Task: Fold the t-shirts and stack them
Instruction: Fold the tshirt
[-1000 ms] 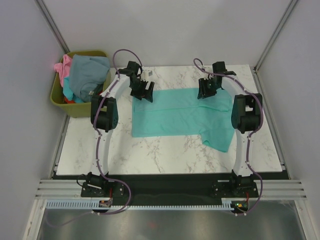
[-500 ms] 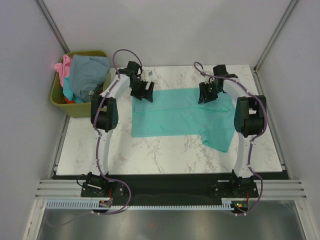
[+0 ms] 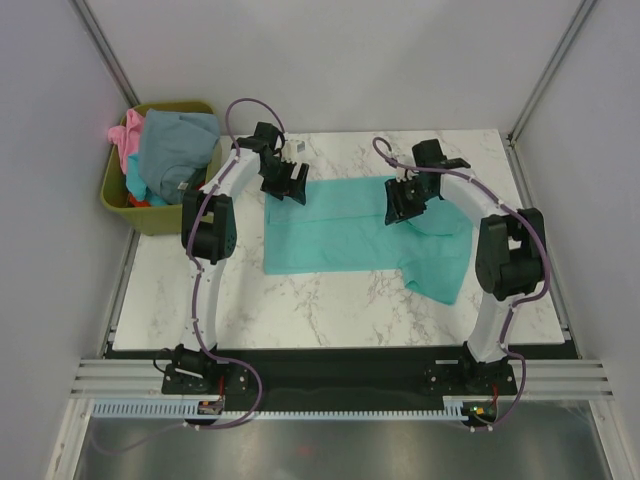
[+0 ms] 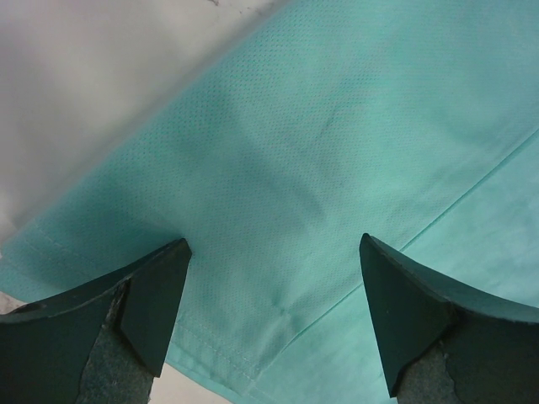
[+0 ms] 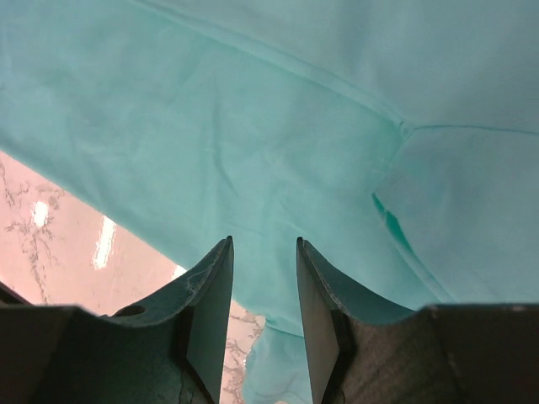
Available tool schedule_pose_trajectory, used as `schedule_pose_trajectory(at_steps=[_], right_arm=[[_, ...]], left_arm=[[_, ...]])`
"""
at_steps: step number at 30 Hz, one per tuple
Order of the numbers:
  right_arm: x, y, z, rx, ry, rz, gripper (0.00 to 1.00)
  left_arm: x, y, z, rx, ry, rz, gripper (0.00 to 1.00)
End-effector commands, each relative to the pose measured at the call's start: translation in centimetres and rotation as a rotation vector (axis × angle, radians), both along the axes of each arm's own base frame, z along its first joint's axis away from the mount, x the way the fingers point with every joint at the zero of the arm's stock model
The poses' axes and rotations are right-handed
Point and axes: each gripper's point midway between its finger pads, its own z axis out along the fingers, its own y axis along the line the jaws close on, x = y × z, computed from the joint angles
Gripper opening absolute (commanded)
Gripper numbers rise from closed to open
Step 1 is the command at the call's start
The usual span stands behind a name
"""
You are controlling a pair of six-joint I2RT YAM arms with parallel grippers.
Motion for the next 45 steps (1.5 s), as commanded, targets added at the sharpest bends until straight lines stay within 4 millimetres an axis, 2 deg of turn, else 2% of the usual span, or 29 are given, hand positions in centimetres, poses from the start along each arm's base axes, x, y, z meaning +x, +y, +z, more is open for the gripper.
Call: schedule_pose_trajectory(at_steps=[1,2,3,6,7,8,14,16,17,23,31,36,37,38,40,41,45], right_arm=[[3.6,-1.1,3.2,-0.020,-0.136,-0.020,0.44],[4.9,-1.7,4.2,-0.034,-0.176,-0.035,0.44],[5.6,-2.1,4.2,-0.045,-0.188,-0.040,0.44],[7.8,-4.0,3.8,-0.059,-0.200,-0.088,0.44],[8.2,-4.6,2.8,-0.062,-0.179,-0.102,0.44],[9.0,-5.7,2.7,-0.059,-0.184,-0.126,0.44],[10.8,-8.9,-0.8,-0.061,-0.133,-0.197,0.44],[11.2,-9.2,-1.8,-0.062,-0.118,-0.206,0.43],[11.7,-10.7,-1.8,-0.063,-0.122,-0.235,0.43],[13.1,-13.0,-3.5,-0.066,-0.116,-0.279,0.43],[13.3,-14.9,-6.2,-0.067,-0.065,-0.330,0.44],[13.2,-15.4,-8.0,-0.090,-0.036,-0.345,0.44],[13.4,-15.5,-8.0,-0.091,-0.040,-0.345,0.44],[13.5,-15.5,-8.0,-0.090,-0.042,-0.347,0.44],[13.8,-15.6,-8.3,-0.097,-0.044,-0.350,0.44],[14.1,-15.7,-8.3,-0.098,-0.050,-0.351,0.44],[14.8,-15.9,-8.6,-0.103,-0.061,-0.353,0.44]], left_arm=[[-0.3,0.6,-2.5,0.043,0.034,0.020,0.92],[-0.2,0.6,-2.5,0.041,0.033,0.021,0.92],[-0.3,0.6,-2.6,0.042,0.036,0.019,0.92],[-0.5,0.7,-2.7,0.048,0.038,0.018,0.92],[-0.5,0.8,-2.6,0.049,0.037,0.019,0.92],[-0.6,0.8,-2.6,0.051,0.039,0.015,0.92],[-0.7,1.6,-1.9,0.082,0.020,0.022,0.96],[-0.7,2.1,-1.7,0.098,0.013,0.023,0.96],[-0.5,2.7,-1.7,0.116,0.007,0.034,0.96],[0.2,4.2,-2.1,0.146,-0.004,0.049,0.93],[0.9,4.9,-2.0,0.189,-0.032,0.041,0.96],[3.0,5.2,-1.3,0.224,-0.091,0.027,0.98],[3.2,5.4,-1.7,0.235,-0.092,0.024,0.98],[4.0,5.3,-1.0,0.232,-0.119,0.024,0.98],[4.5,5.2,-1.4,0.234,-0.128,0.020,0.98],[5.2,5.1,-0.8,0.230,-0.152,0.020,0.98],[6.6,4.6,-0.4,0.225,-0.193,0.013,0.99]])
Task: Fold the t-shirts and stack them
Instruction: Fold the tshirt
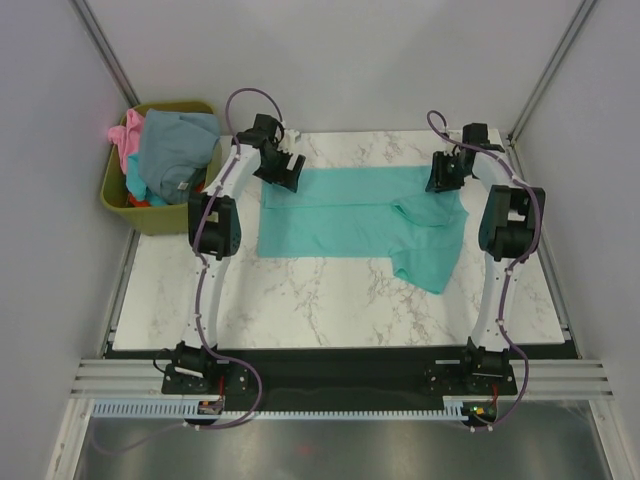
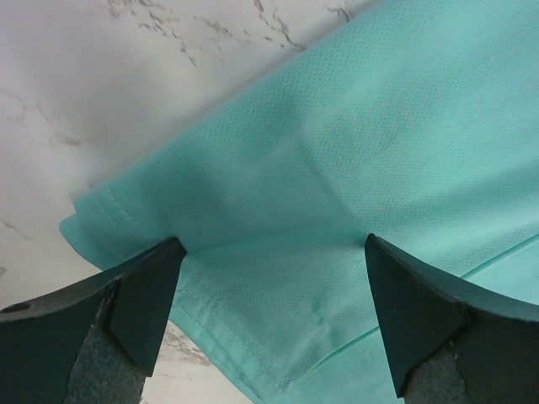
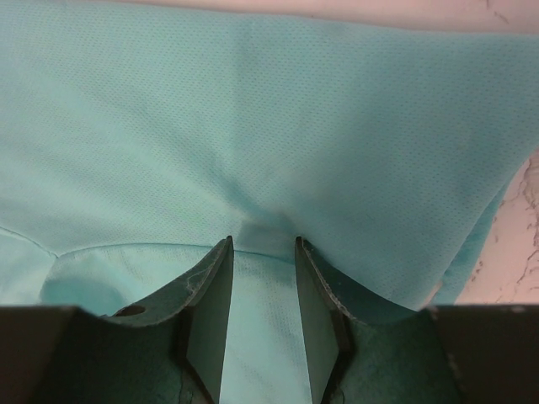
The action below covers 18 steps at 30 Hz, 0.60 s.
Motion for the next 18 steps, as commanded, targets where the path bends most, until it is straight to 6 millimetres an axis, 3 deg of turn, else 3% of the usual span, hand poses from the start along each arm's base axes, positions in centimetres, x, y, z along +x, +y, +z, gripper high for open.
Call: schedule_pose_trajectory(at_steps=[1,9,13,16,17,18], right_arm=[[0.5,-1.5,-2.7,-0.054,0.028,-0.025,0.44],[3.1,-2.2,-2.7,-0.086,-0.026,-0.029,0.45],[3.8,-2.3,-2.2,-0.092,-0.049,-0.027,0.45],[4.0,-1.9,-0.6,-0.076,-0.078,-0.009,0.45],[4.2,-1.9,1.1,-0.074,-0.110,-0.005,0.45],[4.1,-1.5,2.1,-0.061,-0.126,0.012,0.45]], left_arm=[[1.7,1.3,-0.1,0.059,-0.048,-0.015,0.99],[3.1,0.2,0.2,0.067,-0.115,-0.035,0.99],[4.3,-1.0,1.6,0.059,-0.184,-0.047,1.00],[5.0,-1.8,5.1,0.029,-0.254,-0.027,1.00],[5.4,-1.8,6.7,0.017,-0.286,-0.013,1.00],[5.4,-2.2,10.3,-0.010,-0.341,-0.008,1.00]])
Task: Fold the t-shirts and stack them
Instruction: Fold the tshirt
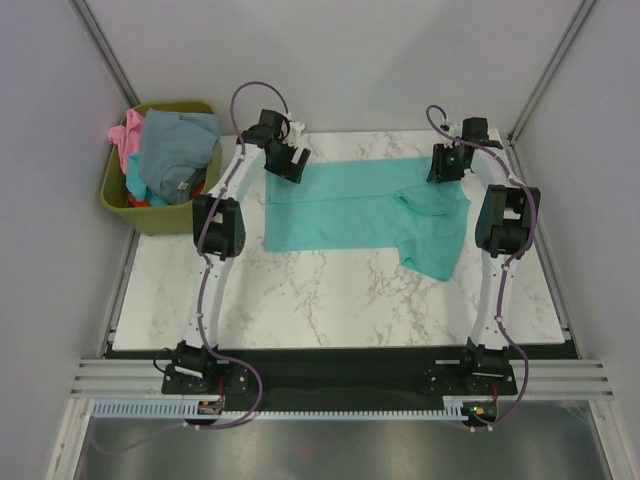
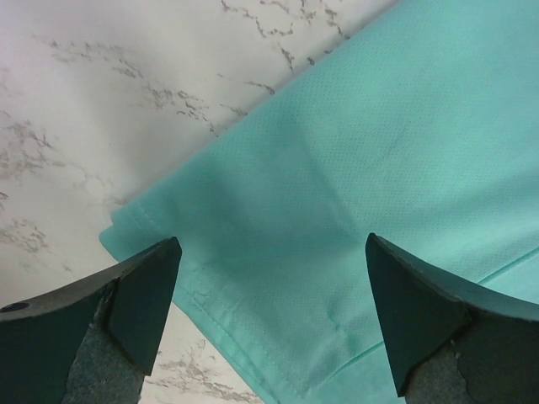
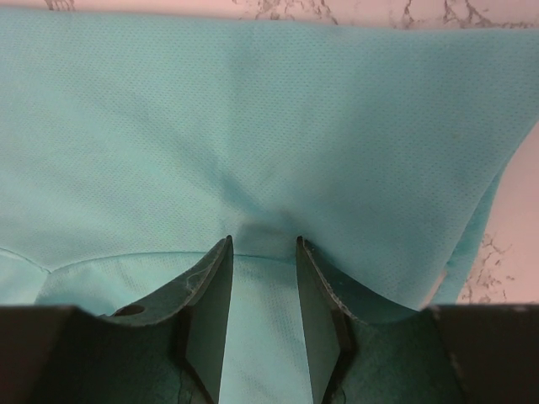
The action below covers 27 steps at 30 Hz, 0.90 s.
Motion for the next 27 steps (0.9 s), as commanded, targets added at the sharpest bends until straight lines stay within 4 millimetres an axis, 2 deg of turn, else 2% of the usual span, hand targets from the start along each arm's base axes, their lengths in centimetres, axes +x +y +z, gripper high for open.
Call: schedule_pose_trajectory(at_steps=[1,2,3,4,5,6,7,8,9,10,11,12,13,14,15,16,17,18,19,20,21,22,23,26,27], right_arm=[[0.1,-0.6,3.2,-0.030,-0.060,0.032,0.45],[0.2,-0.5,6.0,-0.036,-0.112,0.043,0.47],[0.0,-0.5,7.2,-0.041,-0.132,0.054,0.47],[-0.2,-0.2,8.4,-0.049,-0.161,0.087,0.48],[-0.5,-0.1,11.6,-0.067,-0.224,0.111,0.50],[-1.5,0.0,11.7,-0.072,-0.223,0.131,0.50],[-1.8,0.1,12.8,-0.084,-0.257,0.152,0.51],[-2.7,0.0,15.6,-0.128,-0.323,0.191,0.52],[-4.3,0.0,14.3,-0.140,-0.292,0.214,0.52],[-5.3,-0.1,14.5,-0.165,-0.301,0.241,0.53],[-6.5,-0.1,16.4,-0.216,-0.347,0.284,0.53],[-8.5,-0.2,14.4,-0.228,-0.299,0.312,0.53],[-9.8,-0.1,13.9,-0.246,-0.291,0.338,0.53],[-11.3,-0.2,15.4,-0.279,-0.325,0.357,0.53],[-13.6,-0.2,13.0,-0.309,-0.278,0.416,0.53],[-15.0,-0.4,12.6,-0.332,-0.268,0.436,0.52],[-16.4,-0.6,13.9,-0.377,-0.302,0.451,0.52],[-18.6,-0.6,11.8,-0.398,-0.261,0.504,0.52],[-20.9,-0.6,11.2,-0.421,-0.252,0.533,0.51],[-21.0,-0.7,12.4,-0.451,-0.289,0.552,0.51],[-22.8,-0.7,10.8,-0.456,-0.257,0.578,0.51],[-23.6,-0.7,10.7,-0.482,-0.266,0.612,0.51],[-25.0,-0.6,10.5,-0.496,-0.272,0.621,0.50],[-26.8,-0.4,10.8,-0.517,-0.295,0.666,0.49],[-27.9,-0.2,9.9,-0.514,-0.276,0.702,0.48]], left_arm=[[2.3,-1.1,11.1,-0.068,-0.243,0.022,1.00],[2.1,-1.3,13.2,-0.084,-0.274,0.026,1.00],[1.8,-1.6,14.9,-0.100,-0.297,0.027,1.00],[0.9,-1.6,17.8,-0.123,-0.329,0.029,1.00],[0.3,-1.6,19.0,-0.138,-0.338,0.026,1.00],[-0.4,-1.8,19.6,-0.156,-0.333,0.016,1.00],[-1.6,-1.7,18.6,-0.155,-0.290,0.013,1.00],[-2.9,-1.5,20.3,-0.165,-0.302,0.007,0.99],[-3.9,-1.5,20.5,-0.174,-0.289,-0.008,1.00],[-5.3,-1.1,18.0,-0.155,-0.221,-0.004,1.00],[-6.4,-0.6,18.9,-0.153,-0.226,0.013,1.00],[-7.2,-0.4,18.0,-0.147,-0.198,0.025,1.00],[-8.7,0.1,15.5,-0.144,-0.119,0.059,0.99],[-9.9,0.2,16.1,-0.162,-0.111,0.066,0.99],[-10.8,0.1,15.6,-0.176,-0.083,0.075,0.99],[-12.4,0.2,14.0,-0.174,-0.028,0.076,0.99],[-13.2,0.2,13.8,-0.182,-0.013,0.075,0.98],[-14.2,0.2,14.6,-0.196,-0.020,0.067,0.97],[-15.5,0.6,13.2,-0.187,0.022,0.072,0.96],[-16.1,0.7,12.9,-0.184,0.031,0.070,0.96],[-16.8,1.0,13.4,-0.186,0.021,0.073,0.96],[-17.7,1.1,12.4,-0.181,0.052,0.082,0.95],[-18.2,1.3,12.3,-0.184,0.059,0.088,0.94],[-19.9,1.3,12.2,-0.185,0.064,0.057,0.92],[-20.6,1.6,11.3,-0.160,0.079,0.039,0.92]])
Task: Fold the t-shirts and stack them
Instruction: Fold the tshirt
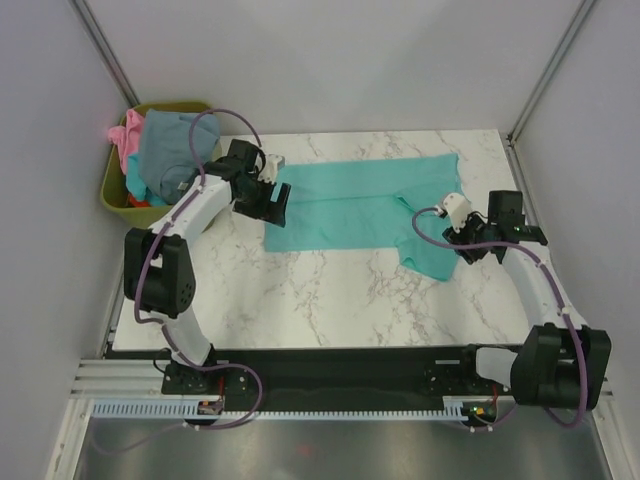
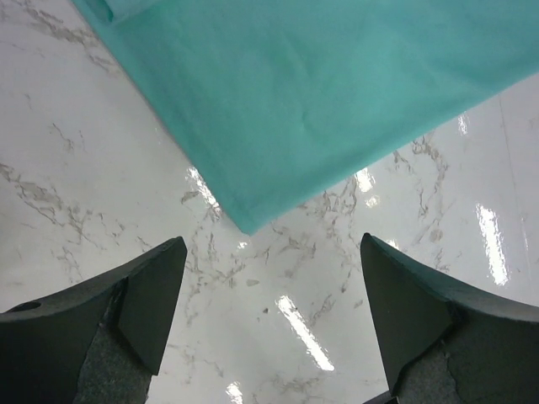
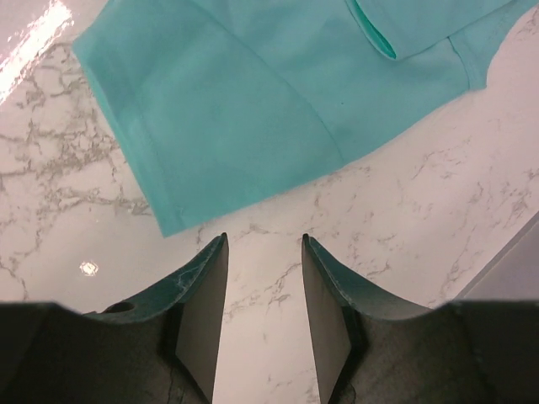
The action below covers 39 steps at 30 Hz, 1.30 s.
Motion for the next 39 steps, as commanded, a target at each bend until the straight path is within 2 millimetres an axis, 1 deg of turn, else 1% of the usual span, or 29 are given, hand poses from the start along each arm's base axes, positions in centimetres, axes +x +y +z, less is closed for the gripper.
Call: schedule_pose_trajectory(at_steps=[1,2,4,5,7,8,10,11,14,15,16,17,18,19,21,22,24,25,26,28,29,31,32,34,35,36,37,38,39], right_arm=[[-1.4,0.3,0.7,-0.078,-0.068,0.154,0.47],[-2.3,0.2,0.2,-0.102,-0.076,0.183,0.47],[-3.0,0.2,-0.2,-0.123,-0.082,0.213,0.46],[-3.4,0.2,-0.1,-0.144,-0.094,0.250,0.46],[-4.2,0.4,-0.4,-0.154,-0.092,0.280,0.46],[-4.7,0.4,-1.0,-0.171,-0.086,0.319,0.46],[-5.2,0.6,-1.7,-0.176,-0.084,0.354,0.47],[-5.6,1.0,-2.3,-0.161,-0.075,0.376,0.47],[-6.0,1.9,-3.4,-0.125,-0.059,0.434,0.48],[-6.0,2.5,-3.6,-0.094,-0.062,0.455,0.48],[-6.0,2.8,-4.1,-0.071,-0.038,0.461,0.48],[-5.8,3.0,-4.3,-0.055,-0.031,0.461,0.49],[-5.2,3.1,-4.0,-0.037,-0.035,0.435,0.49],[-4.9,3.0,-4.4,-0.027,-0.012,0.426,0.49],[-4.1,2.7,-4.0,-0.038,-0.010,0.414,0.49],[-4.0,2.6,-4.5,-0.039,0.012,0.411,0.49],[-3.3,2.2,-4.3,-0.051,0.019,0.401,0.49],[-3.1,2.0,-4.7,-0.051,0.040,0.391,0.49],[-2.5,2.0,-4.2,-0.051,0.031,0.385,0.49],[-2.1,1.9,-4.5,-0.049,0.045,0.387,0.49],[-1.7,1.8,-4.2,-0.058,0.035,0.395,0.49],[-1.6,1.6,-4.8,-0.061,0.066,0.398,0.50],[-1.2,1.4,-4.6,-0.070,0.073,0.400,0.50],[-2.0,1.4,-5.1,-0.067,0.140,0.429,0.51],[-1.7,1.3,-4.6,-0.069,0.141,0.434,0.52],[-2.3,1.4,-4.6,-0.065,0.171,0.455,0.52],[-2.5,1.4,-4.6,-0.060,0.184,0.465,0.52],[-2.2,1.5,-4.1,-0.058,0.176,0.478,0.53],[-2.8,1.8,-4.0,-0.046,0.195,0.505,0.53]], left_arm=[[-1.1,-0.4,3.5,-0.041,-0.095,-0.034,0.92],[-1.4,-0.1,3.0,-0.009,-0.092,-0.044,0.92],[-2.1,0.8,1.7,0.068,-0.082,-0.090,0.92],[-2.2,1.1,1.6,0.098,-0.081,-0.093,0.92],[-2.7,1.2,1.7,0.126,-0.082,-0.133,0.92],[-2.6,1.5,1.6,0.140,-0.084,-0.129,0.92],[-2.5,1.7,1.5,0.153,-0.084,-0.130,0.92],[-2.4,2.0,1.3,0.171,-0.083,-0.121,0.93],[-2.3,2.3,1.3,0.187,-0.092,-0.119,0.93],[-2.2,2.3,1.4,0.186,-0.099,-0.119,0.93],[-2.3,2.4,1.4,0.188,-0.098,-0.115,0.94],[-2.2,2.4,1.6,0.189,-0.103,-0.112,0.94],[-2.4,2.5,1.6,0.187,-0.102,-0.106,0.94],[-2.4,2.5,1.6,0.187,-0.103,-0.106,0.94],[-2.5,2.6,1.5,0.188,-0.100,-0.105,0.94],[-2.6,2.6,1.4,0.189,-0.095,-0.105,0.94],[-2.6,2.8,1.2,0.190,-0.089,-0.100,0.94],[-2.6,2.9,0.9,0.192,-0.083,-0.101,0.94],[-2.6,2.9,0.8,0.193,-0.078,-0.100,0.94],[-2.5,2.9,0.7,0.193,-0.077,-0.100,0.94],[-2.5,2.9,0.6,0.194,-0.074,-0.100,0.94],[-2.6,2.9,0.4,0.196,-0.068,-0.101,0.94],[-2.6,2.9,0.4,0.196,-0.068,-0.101,0.94],[-2.6,2.9,0.3,0.196,-0.066,-0.101,0.94],[-2.6,2.9,0.5,0.195,-0.069,-0.101,0.94],[-2.5,3.0,0.4,0.196,-0.068,-0.098,0.94],[-2.5,2.9,0.4,0.196,-0.068,-0.099,0.94],[-2.5,3.0,0.4,0.196,-0.068,-0.098,0.94],[-2.5,3.0,0.3,0.196,-0.066,-0.098,0.94]])
